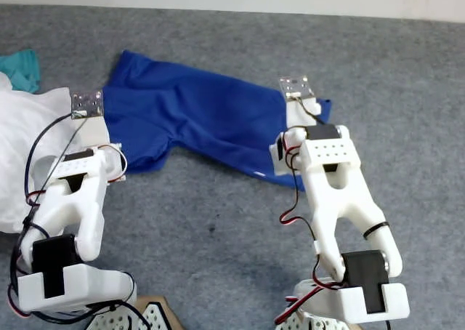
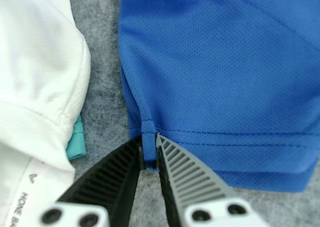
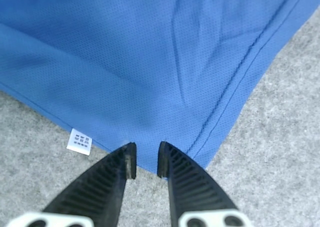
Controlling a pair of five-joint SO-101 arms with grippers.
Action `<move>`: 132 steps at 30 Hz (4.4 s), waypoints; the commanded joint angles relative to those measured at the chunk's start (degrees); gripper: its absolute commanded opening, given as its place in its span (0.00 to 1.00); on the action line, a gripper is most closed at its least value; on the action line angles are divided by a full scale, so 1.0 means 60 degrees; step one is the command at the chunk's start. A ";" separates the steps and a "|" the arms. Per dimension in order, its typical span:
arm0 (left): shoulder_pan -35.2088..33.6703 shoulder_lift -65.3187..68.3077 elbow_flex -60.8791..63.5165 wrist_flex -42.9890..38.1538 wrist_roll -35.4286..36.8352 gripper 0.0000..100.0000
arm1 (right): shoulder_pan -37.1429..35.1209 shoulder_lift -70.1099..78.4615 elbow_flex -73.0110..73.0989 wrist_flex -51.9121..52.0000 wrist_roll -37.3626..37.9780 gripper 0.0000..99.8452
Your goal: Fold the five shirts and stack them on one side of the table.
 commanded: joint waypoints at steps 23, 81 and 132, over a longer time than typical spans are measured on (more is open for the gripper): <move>0.1956 -0.3026 -0.1223 -0.0015 0.3443 0.02 | -0.0081 -0.0535 0.0989 -0.1018 0.0088 0.09; 0.2059 0.6513 -1.4073 0.4220 0.4601 0.52 | -0.0242 -0.0579 0.1927 -0.2220 0.0073 0.07; -0.0066 0.5883 -1.4762 1.1253 0.3766 0.01 | -0.5531 0.6996 -0.8579 -0.2850 -0.1260 0.01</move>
